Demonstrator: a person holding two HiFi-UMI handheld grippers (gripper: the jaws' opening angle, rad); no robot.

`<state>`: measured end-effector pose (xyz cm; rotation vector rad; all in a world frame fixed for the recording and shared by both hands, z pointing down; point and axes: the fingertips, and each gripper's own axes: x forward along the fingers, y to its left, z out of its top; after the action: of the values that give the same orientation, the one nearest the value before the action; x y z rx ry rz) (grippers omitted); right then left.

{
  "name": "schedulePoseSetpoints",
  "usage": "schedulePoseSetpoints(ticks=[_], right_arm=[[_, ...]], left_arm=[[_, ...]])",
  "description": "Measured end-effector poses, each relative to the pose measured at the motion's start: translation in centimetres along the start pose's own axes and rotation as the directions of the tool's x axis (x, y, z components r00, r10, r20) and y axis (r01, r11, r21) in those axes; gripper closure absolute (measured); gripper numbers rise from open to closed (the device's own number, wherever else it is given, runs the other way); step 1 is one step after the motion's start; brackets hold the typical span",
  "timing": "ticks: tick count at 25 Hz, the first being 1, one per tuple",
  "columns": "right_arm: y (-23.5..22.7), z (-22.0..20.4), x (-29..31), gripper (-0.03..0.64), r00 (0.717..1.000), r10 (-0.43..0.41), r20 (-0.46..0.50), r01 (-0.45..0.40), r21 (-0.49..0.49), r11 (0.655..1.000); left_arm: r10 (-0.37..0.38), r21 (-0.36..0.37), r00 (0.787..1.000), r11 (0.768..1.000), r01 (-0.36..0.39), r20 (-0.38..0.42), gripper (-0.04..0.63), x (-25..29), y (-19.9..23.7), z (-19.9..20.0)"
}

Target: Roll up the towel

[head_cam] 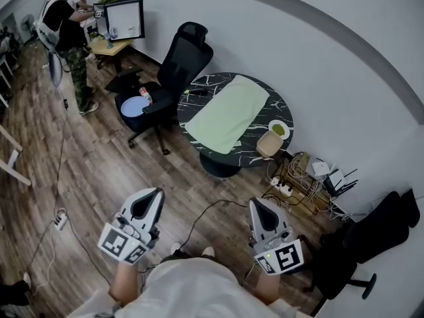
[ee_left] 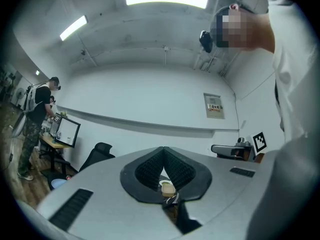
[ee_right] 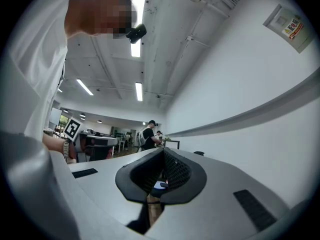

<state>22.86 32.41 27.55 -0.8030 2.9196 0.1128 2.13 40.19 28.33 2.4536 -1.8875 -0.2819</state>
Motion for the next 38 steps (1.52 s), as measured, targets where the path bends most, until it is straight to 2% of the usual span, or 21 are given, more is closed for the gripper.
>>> schedulePoseSetpoints(ticks=[7, 8, 9, 10, 11, 12, 16, 21, 26, 32, 38], right_arm=[[0.1, 0.3, -0.2, 0.620, 0.999, 0.015, 0.034, -0.015, 0.015, 1.000], [0.0, 0.5, -0.2, 0.562, 0.999, 0.010, 0.047, -0.011, 0.022, 1.000], [-0.2, 0.6, -0.2, 0.472, 0.998, 0.003, 0.057, -0.005, 0.029, 1.000], [-0.4, 0.7, -0.2, 0.424, 0.998, -0.006, 0.063, 0.003, 0.034, 0.999], [-0.6, 0.7, -0.2, 0.370, 0.998, -0.016, 0.066, 0.013, 0.034, 0.999], [-0.8, 0.8, -0.2, 0.345, 0.997, -0.028, 0.067, 0.026, 0.030, 0.999], [-1.9, 1.1, -0.5, 0.304, 0.994, -0.085, 0.074, 0.084, 0.017, 0.996], [-2.7, 0.7, -0.6, 0.279, 0.992, -0.111, 0.064, 0.110, 0.011, 0.994], [-3.3, -0.1, -0.5, 0.259, 0.994, -0.100, 0.035, 0.100, -0.001, 0.995], [-5.1, -1.2, -0.3, 0.256, 0.997, -0.073, 0.036, 0.073, 0.014, 0.997], [-8.2, -2.7, -0.2, 0.255, 0.997, -0.055, 0.045, 0.053, 0.046, 0.998]], left_arm=[[-0.001, 0.012, 1.000, 1.000, 0.001, 0.007, 0.592, 0.0, -0.5, -0.1], [-0.008, 0.016, 1.000, 1.000, 0.008, 0.008, 0.554, 0.1, -0.8, -0.1], [-0.014, 0.022, 1.000, 1.000, 0.014, 0.004, 0.415, 0.3, -0.9, -0.2], [-0.014, 0.031, 1.000, 0.999, 0.014, -0.003, 0.327, 0.5, -1.0, -0.3], [-0.007, 0.044, 1.000, 0.999, 0.008, -0.013, 0.294, 0.7, -1.1, -0.5], [0.001, 0.058, 1.000, 0.998, 0.000, -0.022, 0.280, 0.8, -1.0, -0.7], [0.017, 0.083, 0.999, 0.996, -0.013, -0.043, 0.261, 1.0, -1.1, -0.8], [0.054, 0.077, 0.998, 0.996, -0.051, -0.027, 0.247, 1.0, -0.5, -0.7], [0.129, 0.071, 0.992, 0.989, -0.128, -0.005, 0.222, 1.1, 0.3, -0.4], [0.137, 0.066, 0.991, 0.989, -0.135, -0.015, 0.221, 2.9, 0.0, -1.0], [0.150, 0.103, 0.988, 0.984, -0.146, -0.030, 0.221, 5.5, -0.7, -1.7]])
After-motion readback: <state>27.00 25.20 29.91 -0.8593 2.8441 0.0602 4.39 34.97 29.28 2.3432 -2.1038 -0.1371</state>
